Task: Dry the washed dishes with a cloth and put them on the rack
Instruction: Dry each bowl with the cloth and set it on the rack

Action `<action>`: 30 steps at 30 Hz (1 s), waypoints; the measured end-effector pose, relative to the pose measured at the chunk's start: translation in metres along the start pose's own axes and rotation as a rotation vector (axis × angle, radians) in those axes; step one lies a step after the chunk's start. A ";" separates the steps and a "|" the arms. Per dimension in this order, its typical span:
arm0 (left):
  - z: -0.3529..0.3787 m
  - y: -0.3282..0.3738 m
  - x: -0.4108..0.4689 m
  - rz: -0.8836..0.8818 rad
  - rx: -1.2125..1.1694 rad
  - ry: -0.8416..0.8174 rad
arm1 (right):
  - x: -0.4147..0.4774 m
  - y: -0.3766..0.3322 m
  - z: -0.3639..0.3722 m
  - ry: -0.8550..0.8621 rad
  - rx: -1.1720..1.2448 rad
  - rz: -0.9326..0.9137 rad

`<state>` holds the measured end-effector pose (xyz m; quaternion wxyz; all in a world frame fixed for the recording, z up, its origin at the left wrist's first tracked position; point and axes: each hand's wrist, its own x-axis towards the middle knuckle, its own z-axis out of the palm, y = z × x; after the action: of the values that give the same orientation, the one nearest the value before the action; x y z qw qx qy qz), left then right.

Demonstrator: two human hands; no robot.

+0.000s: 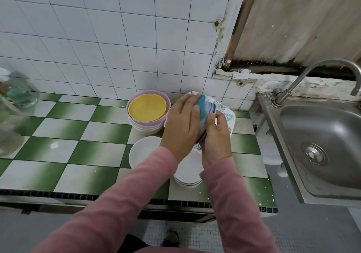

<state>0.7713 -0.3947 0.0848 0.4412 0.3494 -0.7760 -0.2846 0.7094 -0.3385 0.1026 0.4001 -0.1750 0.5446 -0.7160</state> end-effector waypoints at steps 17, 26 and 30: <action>-0.015 -0.007 0.013 -0.800 -0.769 -0.119 | 0.016 -0.014 -0.030 -0.073 0.460 0.353; -0.001 -0.019 -0.016 0.086 -0.207 0.117 | 0.006 -0.007 -0.013 -0.035 0.751 0.287; -0.004 -0.027 -0.015 0.296 0.011 0.063 | 0.003 -0.010 -0.012 -0.095 0.745 0.294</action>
<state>0.7885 -0.3988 0.0594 0.5005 0.2422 -0.8064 -0.2012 0.6960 -0.3321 0.1071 0.5591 0.0288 0.2480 -0.7906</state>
